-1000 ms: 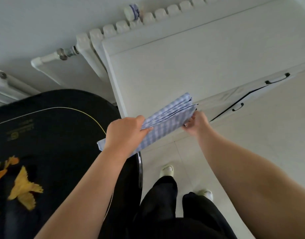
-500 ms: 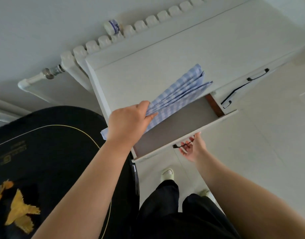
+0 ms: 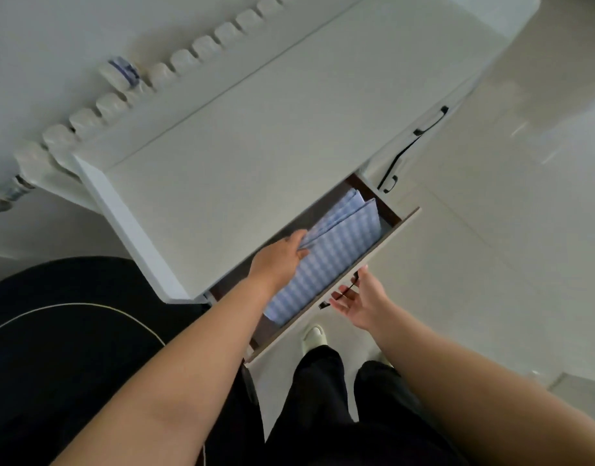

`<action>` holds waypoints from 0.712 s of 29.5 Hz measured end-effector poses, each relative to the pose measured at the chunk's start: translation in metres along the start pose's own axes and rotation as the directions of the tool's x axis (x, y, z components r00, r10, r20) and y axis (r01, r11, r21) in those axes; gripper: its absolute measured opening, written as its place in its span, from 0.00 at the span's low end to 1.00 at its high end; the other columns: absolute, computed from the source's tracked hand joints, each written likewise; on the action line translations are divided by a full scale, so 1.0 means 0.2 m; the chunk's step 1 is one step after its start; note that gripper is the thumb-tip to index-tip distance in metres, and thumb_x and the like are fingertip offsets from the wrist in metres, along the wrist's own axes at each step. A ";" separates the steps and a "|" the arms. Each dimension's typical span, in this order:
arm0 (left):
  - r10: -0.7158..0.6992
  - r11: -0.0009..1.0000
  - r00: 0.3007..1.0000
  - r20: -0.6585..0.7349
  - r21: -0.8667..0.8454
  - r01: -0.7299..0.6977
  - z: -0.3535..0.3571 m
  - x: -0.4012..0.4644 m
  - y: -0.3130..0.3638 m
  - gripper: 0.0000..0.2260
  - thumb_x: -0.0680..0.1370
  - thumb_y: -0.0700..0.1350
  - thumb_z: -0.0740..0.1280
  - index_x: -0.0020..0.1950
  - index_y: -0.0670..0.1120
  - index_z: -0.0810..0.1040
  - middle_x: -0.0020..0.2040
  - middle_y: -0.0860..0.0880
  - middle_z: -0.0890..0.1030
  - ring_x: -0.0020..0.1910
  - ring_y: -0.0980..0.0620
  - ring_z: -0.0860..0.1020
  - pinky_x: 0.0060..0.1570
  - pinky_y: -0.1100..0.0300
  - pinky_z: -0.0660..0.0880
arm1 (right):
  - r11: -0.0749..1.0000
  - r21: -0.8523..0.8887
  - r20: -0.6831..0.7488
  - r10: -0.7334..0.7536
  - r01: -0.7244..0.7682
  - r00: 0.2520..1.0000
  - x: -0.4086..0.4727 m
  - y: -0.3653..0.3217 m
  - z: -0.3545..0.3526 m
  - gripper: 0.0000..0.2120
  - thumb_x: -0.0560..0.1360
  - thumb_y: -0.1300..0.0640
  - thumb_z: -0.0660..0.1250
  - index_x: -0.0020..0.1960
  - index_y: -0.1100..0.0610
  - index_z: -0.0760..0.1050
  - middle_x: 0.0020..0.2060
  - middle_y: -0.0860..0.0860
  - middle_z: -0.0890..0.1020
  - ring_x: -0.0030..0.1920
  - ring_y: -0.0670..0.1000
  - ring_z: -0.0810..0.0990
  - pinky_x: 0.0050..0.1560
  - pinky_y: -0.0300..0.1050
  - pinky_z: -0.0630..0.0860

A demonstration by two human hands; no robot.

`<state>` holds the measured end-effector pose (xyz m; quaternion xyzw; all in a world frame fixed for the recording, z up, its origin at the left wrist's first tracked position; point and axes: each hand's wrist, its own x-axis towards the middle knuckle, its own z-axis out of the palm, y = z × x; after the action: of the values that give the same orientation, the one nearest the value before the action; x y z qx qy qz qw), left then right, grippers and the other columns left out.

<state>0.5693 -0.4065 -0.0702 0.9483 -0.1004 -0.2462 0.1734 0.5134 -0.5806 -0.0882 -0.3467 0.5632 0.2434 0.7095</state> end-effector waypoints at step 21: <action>-0.294 0.950 0.935 -0.199 0.048 0.309 -0.13 -0.19 -0.12 0.22 0.82 0.52 0.45 0.77 0.54 0.51 0.79 0.55 0.46 0.77 0.42 0.45 0.70 0.34 0.51 | 0.997 -0.078 0.036 0.005 -0.002 0.999 -0.10 -0.03 0.28 0.16 0.72 0.69 0.49 0.53 0.59 0.71 0.49 0.53 0.79 0.64 0.55 0.74 0.68 0.65 0.57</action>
<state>0.5519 -0.3658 -0.0412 0.9776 0.0534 -0.1744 0.1050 0.5477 -0.5409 -0.0602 -0.3684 0.5410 0.2727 0.7052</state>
